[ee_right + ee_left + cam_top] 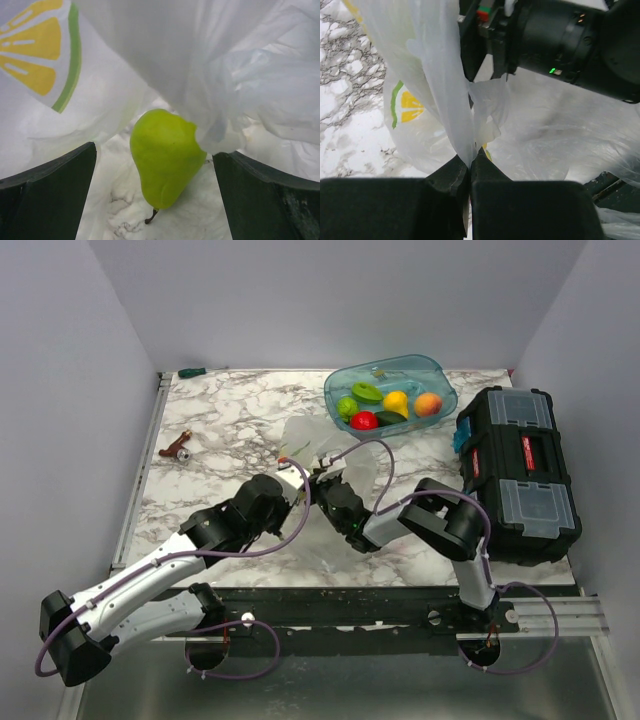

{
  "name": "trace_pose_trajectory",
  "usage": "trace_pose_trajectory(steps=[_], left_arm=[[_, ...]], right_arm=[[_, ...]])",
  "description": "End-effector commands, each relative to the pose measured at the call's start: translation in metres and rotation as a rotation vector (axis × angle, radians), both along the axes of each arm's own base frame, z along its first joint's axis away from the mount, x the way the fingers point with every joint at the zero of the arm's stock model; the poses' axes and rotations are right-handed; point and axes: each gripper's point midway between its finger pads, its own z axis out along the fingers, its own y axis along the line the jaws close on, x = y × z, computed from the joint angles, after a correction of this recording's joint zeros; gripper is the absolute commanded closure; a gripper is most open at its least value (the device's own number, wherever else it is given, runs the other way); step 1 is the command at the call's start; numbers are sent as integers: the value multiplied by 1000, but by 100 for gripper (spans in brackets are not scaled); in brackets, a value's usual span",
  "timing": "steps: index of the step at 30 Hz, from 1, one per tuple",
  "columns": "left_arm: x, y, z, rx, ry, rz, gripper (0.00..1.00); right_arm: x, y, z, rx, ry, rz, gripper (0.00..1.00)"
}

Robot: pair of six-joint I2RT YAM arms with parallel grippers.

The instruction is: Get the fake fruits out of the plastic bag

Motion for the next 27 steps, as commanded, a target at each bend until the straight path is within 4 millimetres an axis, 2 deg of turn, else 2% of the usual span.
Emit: trace_pose_trajectory(steps=[1,7,10,14,20,22,27], left_arm=[[-5,-15,8,-55,-13,-79,100],[-8,-21,9,-71,1,-108,100],[-10,-23,8,-74,9,-114,100],[-11,-23,8,-77,10,-118,100],[-8,-15,7,-59,2,-79,100],[-7,-13,8,-55,-1,-67,100],[-5,-10,9,-48,-9,-50,100]], right_arm=[[14,9,-5,28,-43,-68,0],[36,28,-30,14,-41,-131,0],[49,39,-53,-43,5,-178,3],[61,42,-54,-36,39,-252,6],[55,41,-48,-51,4,-208,33],[53,38,-44,-64,-8,-199,45],[44,26,-37,-89,-36,-175,52]])
